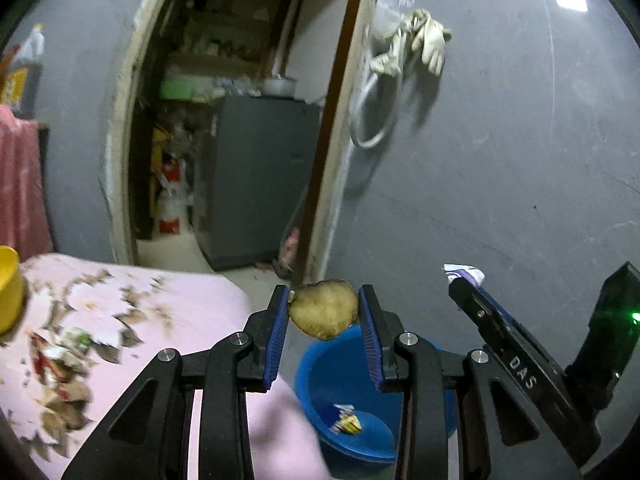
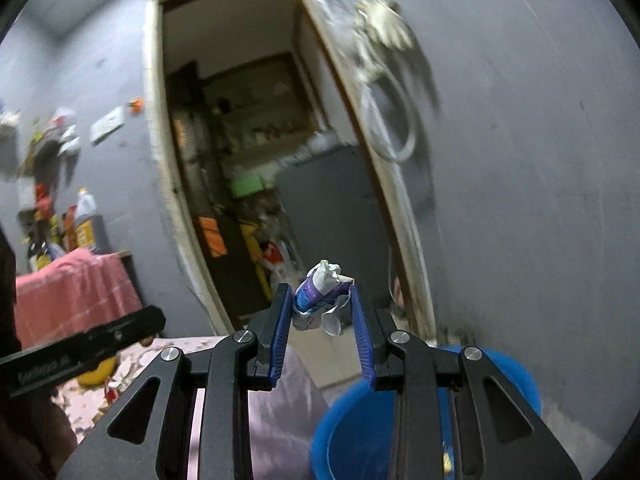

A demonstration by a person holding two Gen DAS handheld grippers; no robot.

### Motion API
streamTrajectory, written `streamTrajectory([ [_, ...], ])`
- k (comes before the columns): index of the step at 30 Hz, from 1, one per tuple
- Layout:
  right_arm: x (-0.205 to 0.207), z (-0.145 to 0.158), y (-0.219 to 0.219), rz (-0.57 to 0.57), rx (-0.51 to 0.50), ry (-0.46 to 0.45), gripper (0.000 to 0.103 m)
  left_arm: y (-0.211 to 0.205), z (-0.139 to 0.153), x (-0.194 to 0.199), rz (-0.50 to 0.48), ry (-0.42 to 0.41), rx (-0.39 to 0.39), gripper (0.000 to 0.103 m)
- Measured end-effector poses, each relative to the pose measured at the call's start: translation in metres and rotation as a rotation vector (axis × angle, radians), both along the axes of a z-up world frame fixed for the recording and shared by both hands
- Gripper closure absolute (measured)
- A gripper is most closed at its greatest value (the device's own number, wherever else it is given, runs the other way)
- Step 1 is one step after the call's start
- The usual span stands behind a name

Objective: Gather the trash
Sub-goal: 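Carry both items over the blue bucket and open both tools to drop them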

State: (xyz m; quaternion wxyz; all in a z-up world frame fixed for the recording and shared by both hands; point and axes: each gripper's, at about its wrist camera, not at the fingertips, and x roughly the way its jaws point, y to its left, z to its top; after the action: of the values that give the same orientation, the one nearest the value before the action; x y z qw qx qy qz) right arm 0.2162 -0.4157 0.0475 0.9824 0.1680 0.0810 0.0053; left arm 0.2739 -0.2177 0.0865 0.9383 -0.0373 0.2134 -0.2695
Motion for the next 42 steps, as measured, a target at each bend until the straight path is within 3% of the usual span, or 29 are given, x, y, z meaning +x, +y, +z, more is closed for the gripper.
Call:
streamTrajectory([
  [8, 0.014, -0.018, -0.026, -0.018, 0.128, 0.117, 0.075, -0.031, -0.028, 0.031, -0.076, 0.156, 0.036, 0.073],
  [18, 0.020, -0.032, -0.045, -0.076, 0.191, 0.200, 0.066, -0.066, -0.061, 0.048, -0.128, 0.257, 0.089, 0.070],
  [20, 0.020, -0.035, -0.049, -0.083, 0.212, 0.210, 0.064, -0.069, -0.067, 0.048, -0.126, 0.264, 0.107, 0.064],
  [24, 0.020, -0.038, -0.055, -0.100, 0.240, 0.223, 0.064, -0.073, -0.075, 0.050, -0.127, 0.288, 0.109, 0.064],
  [31, 0.017, -0.037, -0.056, -0.112, 0.243, 0.221, 0.055, -0.070, -0.074, 0.053, -0.108, 0.283, 0.113, 0.063],
  [33, 0.017, -0.036, -0.054, -0.115, 0.233, 0.216, 0.052, -0.066, -0.072, 0.051, -0.093, 0.279, 0.112, 0.062],
  [37, 0.017, -0.032, -0.049, -0.119, 0.201, 0.201, 0.047, -0.051, -0.063, 0.047, -0.038, 0.272, 0.086, 0.046],
  [41, 0.018, -0.026, -0.039, -0.122, 0.143, 0.186, 0.044, -0.029, -0.050, 0.048, 0.023, 0.258, 0.073, 0.046],
  [42, 0.018, -0.024, -0.036, -0.120, 0.128, 0.181, 0.038, -0.025, -0.047, 0.048, 0.035, 0.253, 0.075, 0.045],
])
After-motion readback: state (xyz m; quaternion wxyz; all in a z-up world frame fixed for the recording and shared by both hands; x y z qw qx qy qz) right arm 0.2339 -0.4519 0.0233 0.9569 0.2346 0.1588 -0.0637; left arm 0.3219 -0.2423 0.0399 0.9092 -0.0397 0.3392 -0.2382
